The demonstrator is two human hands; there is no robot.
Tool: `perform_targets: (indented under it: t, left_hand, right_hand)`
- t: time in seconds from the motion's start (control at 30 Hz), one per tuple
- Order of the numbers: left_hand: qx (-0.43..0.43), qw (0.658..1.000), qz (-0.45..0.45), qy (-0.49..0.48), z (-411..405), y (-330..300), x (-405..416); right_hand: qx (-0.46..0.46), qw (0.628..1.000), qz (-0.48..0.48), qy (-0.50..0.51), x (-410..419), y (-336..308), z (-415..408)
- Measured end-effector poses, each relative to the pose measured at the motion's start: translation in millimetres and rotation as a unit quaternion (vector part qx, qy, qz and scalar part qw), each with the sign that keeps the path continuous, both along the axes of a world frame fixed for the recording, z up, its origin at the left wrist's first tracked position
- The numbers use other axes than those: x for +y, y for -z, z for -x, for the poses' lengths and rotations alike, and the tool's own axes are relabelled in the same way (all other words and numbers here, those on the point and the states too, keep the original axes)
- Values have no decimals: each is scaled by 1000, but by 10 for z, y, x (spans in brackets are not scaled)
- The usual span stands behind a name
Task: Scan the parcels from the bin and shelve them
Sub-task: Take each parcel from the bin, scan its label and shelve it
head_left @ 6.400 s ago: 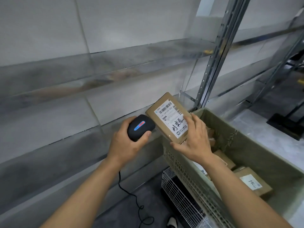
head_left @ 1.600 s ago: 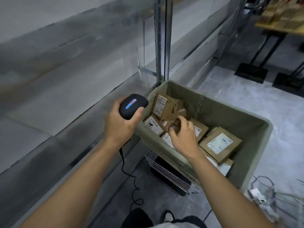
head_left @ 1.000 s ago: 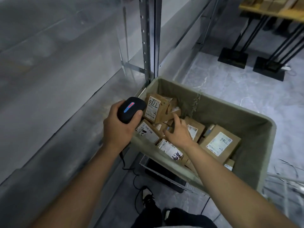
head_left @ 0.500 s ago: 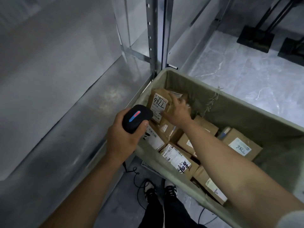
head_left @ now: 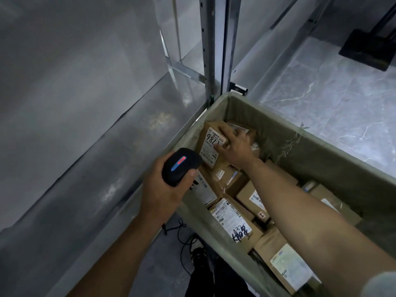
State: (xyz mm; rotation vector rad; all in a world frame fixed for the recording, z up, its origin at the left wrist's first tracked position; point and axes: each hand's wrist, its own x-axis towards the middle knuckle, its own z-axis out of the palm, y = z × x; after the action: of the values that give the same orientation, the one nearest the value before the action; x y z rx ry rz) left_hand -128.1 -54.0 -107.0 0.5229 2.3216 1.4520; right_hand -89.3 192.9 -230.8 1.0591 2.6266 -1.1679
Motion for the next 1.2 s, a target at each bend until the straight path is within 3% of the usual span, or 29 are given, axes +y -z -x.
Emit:
perform_targets:
  t: [0.17,0.37,0.7,1.03,1.2]
  left_hand:
    - [22,1000,5,-10,-78,-62,-20]
    - [30,999,2,-21,-198,-231,-85]
    - [62,994,-31,-82,-224,-638,-369]
    - [121,987,-63,-89,-409,-1054,-983]
    - [171,981,-54,-71,-569,-1231,-1461]
  right_hand:
    - [11,1000,-12,3,-27,-142,-132]
    - [87,994,31,51,-71,-508,-457]
    - [244,948,119,164,-302,-1051,-689]
    - [338,926,134,101,-983,-1688,-610]
    - [343,933,106,38,-1339,-1923,-580]
